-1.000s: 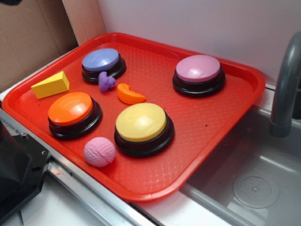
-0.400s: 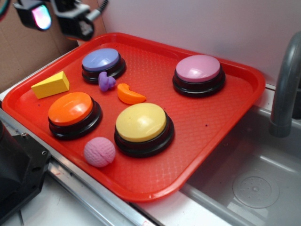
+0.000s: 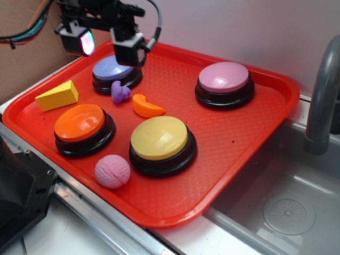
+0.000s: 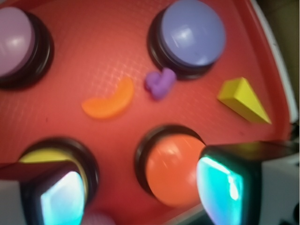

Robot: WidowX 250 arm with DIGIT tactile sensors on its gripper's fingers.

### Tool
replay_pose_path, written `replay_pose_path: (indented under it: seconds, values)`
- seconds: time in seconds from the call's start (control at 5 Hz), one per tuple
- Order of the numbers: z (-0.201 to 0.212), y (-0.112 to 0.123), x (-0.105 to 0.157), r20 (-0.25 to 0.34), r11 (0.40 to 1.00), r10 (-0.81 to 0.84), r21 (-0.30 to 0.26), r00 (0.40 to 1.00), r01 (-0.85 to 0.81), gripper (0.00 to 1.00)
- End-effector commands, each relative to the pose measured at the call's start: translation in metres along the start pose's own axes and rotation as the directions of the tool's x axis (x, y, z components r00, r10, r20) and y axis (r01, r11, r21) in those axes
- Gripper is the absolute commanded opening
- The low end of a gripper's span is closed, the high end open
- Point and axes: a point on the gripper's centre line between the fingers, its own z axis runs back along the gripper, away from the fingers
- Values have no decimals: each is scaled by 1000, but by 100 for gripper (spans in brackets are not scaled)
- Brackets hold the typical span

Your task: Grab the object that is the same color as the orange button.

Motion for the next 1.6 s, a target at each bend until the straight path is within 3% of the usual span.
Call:
replay_pose_path:
  seconds: [0.0, 0.2, 0.6, 0.8, 1.4]
  values:
    - [-34, 10, 30, 10, 988, 149, -31, 989, -148, 100]
    - [-56, 16, 39, -37, 957, 254, -135, 967, -257, 100]
    - [-73, 10, 44, -43, 950, 289, -111, 956, -292, 100]
    - [-78, 3, 38, -49, 943, 289, -159, 956, -293, 100]
    - [-90, -3, 33, -84, 932, 307, -174, 948, -317, 100]
